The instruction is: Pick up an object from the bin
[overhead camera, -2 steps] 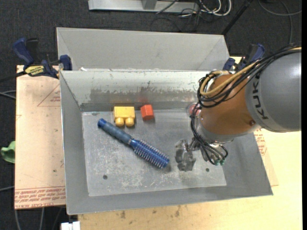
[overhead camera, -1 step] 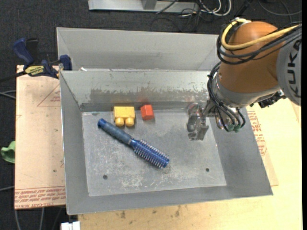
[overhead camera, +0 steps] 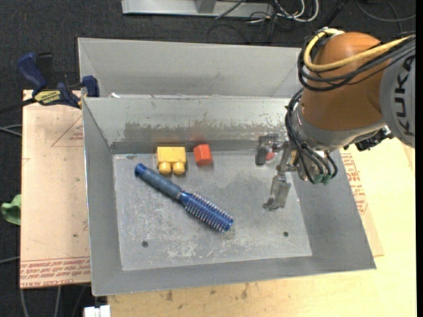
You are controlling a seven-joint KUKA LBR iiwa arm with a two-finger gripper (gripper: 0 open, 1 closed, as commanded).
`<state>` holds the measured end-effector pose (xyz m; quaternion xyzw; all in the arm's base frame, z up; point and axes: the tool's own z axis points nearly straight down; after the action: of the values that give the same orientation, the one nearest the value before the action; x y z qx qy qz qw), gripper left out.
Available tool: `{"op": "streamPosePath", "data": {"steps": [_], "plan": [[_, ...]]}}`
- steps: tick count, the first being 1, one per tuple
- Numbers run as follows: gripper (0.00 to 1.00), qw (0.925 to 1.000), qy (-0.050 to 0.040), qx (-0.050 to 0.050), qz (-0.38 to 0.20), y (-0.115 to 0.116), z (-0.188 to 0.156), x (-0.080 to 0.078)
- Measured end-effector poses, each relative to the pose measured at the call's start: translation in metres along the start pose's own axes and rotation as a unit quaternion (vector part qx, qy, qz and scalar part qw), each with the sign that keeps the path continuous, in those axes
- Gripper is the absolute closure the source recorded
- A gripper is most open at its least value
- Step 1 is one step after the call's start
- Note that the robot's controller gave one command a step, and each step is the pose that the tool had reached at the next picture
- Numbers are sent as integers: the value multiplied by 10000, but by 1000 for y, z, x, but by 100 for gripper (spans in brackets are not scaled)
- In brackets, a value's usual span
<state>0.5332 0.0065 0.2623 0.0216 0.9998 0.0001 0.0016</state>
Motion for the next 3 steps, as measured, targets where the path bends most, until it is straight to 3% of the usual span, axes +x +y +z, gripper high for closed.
{"op": "streamPosePath", "data": {"steps": [1,2,3], "plan": [[0,9998,59,0,170,38,101,31],[0,9956,40,0,934,42,195,10],[100,9957,17,-1,927,42,193,9]]}}
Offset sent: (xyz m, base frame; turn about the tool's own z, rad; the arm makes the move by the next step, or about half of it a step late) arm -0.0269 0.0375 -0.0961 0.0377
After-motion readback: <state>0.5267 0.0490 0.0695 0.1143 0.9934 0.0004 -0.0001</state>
